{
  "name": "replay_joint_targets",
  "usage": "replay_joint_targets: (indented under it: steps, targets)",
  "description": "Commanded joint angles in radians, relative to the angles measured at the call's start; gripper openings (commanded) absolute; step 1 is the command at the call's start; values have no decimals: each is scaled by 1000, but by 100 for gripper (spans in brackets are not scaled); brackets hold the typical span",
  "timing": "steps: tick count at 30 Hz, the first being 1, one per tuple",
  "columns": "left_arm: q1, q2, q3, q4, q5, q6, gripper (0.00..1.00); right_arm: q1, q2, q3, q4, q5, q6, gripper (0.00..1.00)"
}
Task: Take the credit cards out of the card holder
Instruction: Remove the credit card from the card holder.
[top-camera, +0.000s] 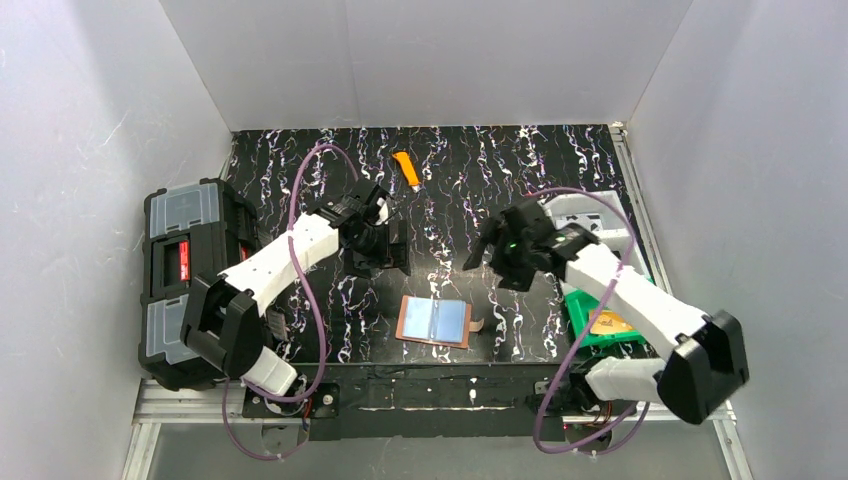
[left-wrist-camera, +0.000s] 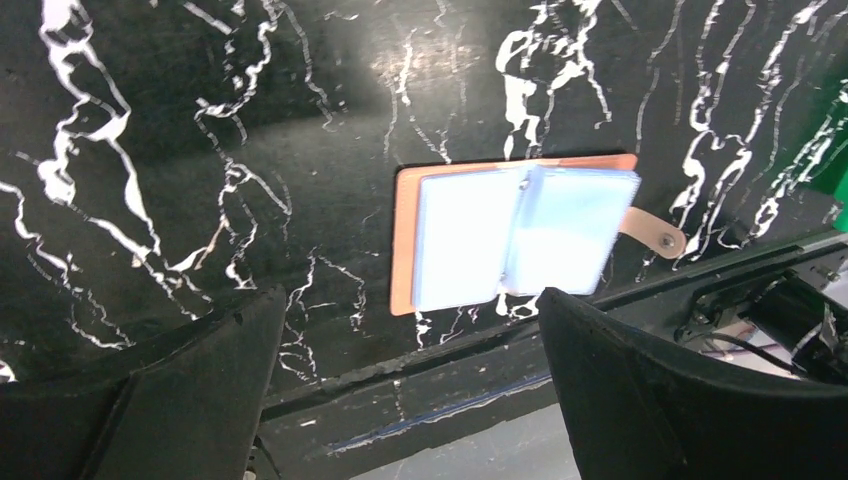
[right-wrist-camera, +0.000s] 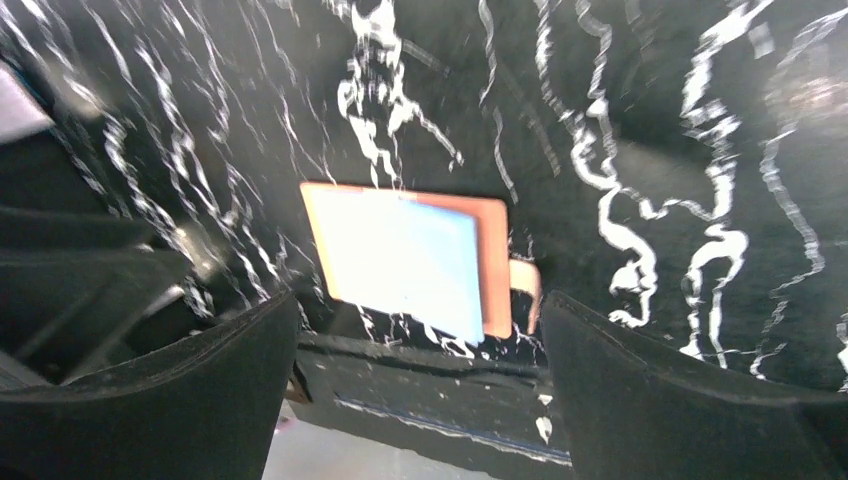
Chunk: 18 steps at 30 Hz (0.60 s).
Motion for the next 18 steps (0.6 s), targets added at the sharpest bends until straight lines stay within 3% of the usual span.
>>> replay_joint_targets:
  steps: [1,8,18]
  targets:
    - [11,-69,-51,-37,-60,-33,98,196,127,72,25,90,57,96]
    - [13,-114,-116,-23,-71,-63,98,331,317,135,62,60,54,78]
    - [29,-157,-167,-12,-84,-79,98,399,522,258,42,44,34,67]
